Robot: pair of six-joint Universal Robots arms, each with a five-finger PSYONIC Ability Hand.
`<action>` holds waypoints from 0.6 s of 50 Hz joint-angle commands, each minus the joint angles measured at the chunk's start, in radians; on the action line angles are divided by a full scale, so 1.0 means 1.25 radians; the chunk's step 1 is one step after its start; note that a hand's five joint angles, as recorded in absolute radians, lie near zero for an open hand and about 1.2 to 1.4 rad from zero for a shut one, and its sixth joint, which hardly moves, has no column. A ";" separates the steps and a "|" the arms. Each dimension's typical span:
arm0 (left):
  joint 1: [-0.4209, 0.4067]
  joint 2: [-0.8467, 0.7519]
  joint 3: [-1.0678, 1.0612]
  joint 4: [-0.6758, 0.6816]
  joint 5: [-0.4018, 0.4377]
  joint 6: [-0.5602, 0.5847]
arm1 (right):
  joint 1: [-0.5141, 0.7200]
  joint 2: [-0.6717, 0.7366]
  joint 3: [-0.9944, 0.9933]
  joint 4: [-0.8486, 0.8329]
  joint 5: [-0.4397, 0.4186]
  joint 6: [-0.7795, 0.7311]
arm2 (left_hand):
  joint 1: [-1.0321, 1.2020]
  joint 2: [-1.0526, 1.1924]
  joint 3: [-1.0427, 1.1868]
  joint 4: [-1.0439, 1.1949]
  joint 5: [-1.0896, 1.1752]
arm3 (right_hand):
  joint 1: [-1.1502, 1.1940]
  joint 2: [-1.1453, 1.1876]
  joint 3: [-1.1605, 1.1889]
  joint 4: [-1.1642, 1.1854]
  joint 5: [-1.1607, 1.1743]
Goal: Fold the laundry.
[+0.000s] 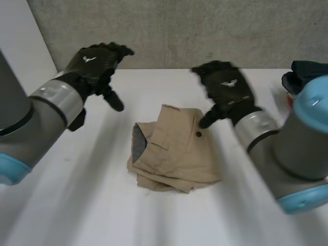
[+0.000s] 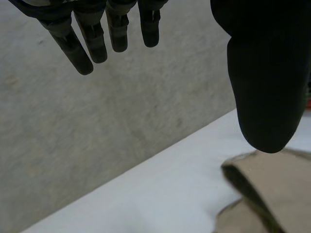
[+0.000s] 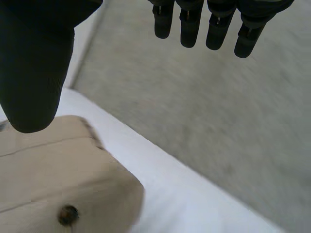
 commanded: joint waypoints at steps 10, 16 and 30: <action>-0.247 -0.344 0.278 -0.049 0.020 0.115 | -0.162 0.025 -0.043 0.185 -0.009 0.081 | -0.021 -0.020 -0.024 -0.019 -0.038 | -0.033 -0.024 -0.023 -0.023 -0.038; -0.218 -0.443 0.338 -0.121 -0.111 0.214 | -0.125 0.093 -0.065 0.198 -0.062 0.076 | -0.021 -0.020 -0.024 -0.019 -0.038 | -0.033 -0.024 -0.023 -0.023 -0.038; -0.166 -0.413 0.218 -0.194 -0.215 0.255 | -0.011 0.287 -0.136 0.200 -0.135 -0.026 | -0.021 -0.020 -0.024 -0.019 -0.038 | -0.033 -0.024 -0.023 -0.023 -0.038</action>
